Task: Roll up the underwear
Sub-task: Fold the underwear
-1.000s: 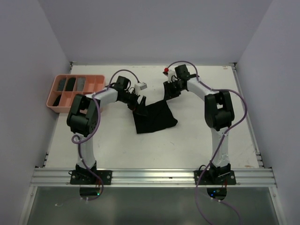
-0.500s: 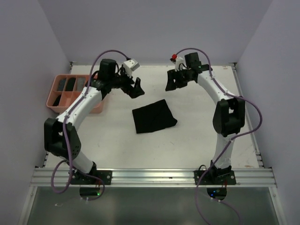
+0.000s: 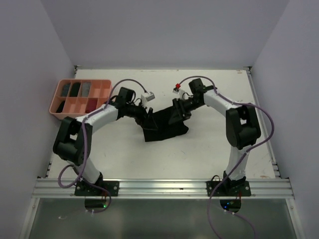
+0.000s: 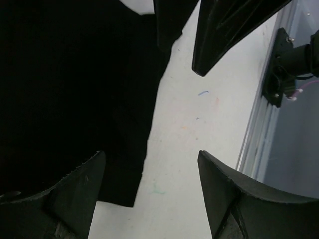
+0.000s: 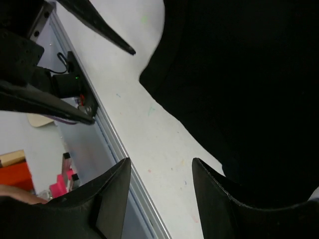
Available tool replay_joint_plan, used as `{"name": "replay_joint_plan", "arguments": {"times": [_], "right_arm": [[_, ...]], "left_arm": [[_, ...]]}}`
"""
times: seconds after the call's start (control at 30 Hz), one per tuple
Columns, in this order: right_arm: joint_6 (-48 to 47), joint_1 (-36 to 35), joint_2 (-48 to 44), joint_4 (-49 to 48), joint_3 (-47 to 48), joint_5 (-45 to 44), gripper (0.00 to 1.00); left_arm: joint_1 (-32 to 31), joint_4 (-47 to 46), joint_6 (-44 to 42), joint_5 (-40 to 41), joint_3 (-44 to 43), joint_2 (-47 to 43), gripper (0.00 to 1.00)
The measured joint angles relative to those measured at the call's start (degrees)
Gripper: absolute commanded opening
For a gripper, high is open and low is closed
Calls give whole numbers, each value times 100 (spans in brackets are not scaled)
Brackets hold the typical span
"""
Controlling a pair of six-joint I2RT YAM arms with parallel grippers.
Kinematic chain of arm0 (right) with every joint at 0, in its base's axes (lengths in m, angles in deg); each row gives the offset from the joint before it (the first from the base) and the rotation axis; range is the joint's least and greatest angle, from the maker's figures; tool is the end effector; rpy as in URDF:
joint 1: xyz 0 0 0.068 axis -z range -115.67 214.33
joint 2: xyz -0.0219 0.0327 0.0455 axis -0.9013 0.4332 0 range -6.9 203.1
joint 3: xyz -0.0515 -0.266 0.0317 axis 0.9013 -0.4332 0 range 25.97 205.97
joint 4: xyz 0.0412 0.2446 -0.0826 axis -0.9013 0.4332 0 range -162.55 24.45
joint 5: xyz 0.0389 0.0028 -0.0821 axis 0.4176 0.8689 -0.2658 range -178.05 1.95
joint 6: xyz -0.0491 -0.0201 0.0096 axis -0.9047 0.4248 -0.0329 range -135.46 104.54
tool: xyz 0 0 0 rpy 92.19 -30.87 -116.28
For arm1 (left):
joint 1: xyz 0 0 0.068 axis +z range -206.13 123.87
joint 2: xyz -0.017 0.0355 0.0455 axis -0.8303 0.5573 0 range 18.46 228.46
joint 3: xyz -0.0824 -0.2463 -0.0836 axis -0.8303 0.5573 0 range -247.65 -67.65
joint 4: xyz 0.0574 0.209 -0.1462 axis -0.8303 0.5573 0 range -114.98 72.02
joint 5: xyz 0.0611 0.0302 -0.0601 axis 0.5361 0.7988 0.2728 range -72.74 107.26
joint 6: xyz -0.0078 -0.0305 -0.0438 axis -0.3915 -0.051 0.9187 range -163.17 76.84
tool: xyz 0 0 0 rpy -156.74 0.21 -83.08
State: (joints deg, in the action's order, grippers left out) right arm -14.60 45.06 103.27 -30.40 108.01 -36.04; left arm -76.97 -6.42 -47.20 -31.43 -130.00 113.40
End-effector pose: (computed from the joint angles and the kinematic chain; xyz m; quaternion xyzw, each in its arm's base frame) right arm 0.3567 0.1545 0.2084 -0.2157 0.8621 0.4522 0.0761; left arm 0.3107 -0.1469 0.2192 0.3190 0.8095 -0.4289 0.2429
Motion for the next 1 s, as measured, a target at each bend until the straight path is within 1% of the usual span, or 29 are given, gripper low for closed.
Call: {"name": "replay_joint_plan", "arguments": {"times": [0.1, 0.23, 0.27, 0.47, 0.57, 0.63, 0.73, 0.8, 0.87, 1.0], "right_arm": [[63, 11, 358, -90, -166, 26, 55], [63, 83, 929, -214, -256, -20, 55], [63, 109, 1045, -245, -310, -39, 55], [122, 286, 1204, -262, -378, 160, 55], [-17, 315, 1213, -162, -339, 173, 55], [-262, 315, 1215, 81, -192, 129, 55], [-638, 328, 1198, 452, 136, -7, 56], [-826, 354, 1097, 691, 369, -50, 56], [-901, 361, 890, 844, 560, -66, 53], [-953, 330, 437, 1069, 750, -166, 46]], "left_arm": [[-144, -245, 339, -313, 372, 455, 75], [-68, -450, 654, -527, 446, 1209, 73], [-4, -518, 728, -684, 444, 1366, 73], [348, -649, 901, -1410, 382, 1744, 73], [376, -654, 857, -1517, 387, 1764, 73], [374, -590, 671, -1532, 387, 1722, 75], [378, -216, 221, -1355, 363, 1497, 75], [391, 205, -101, -1158, 205, 1335, 75], [396, 433, -304, -1023, -31, 1182, 74], [396, 411, -352, -688, -304, 739, 72]]}}
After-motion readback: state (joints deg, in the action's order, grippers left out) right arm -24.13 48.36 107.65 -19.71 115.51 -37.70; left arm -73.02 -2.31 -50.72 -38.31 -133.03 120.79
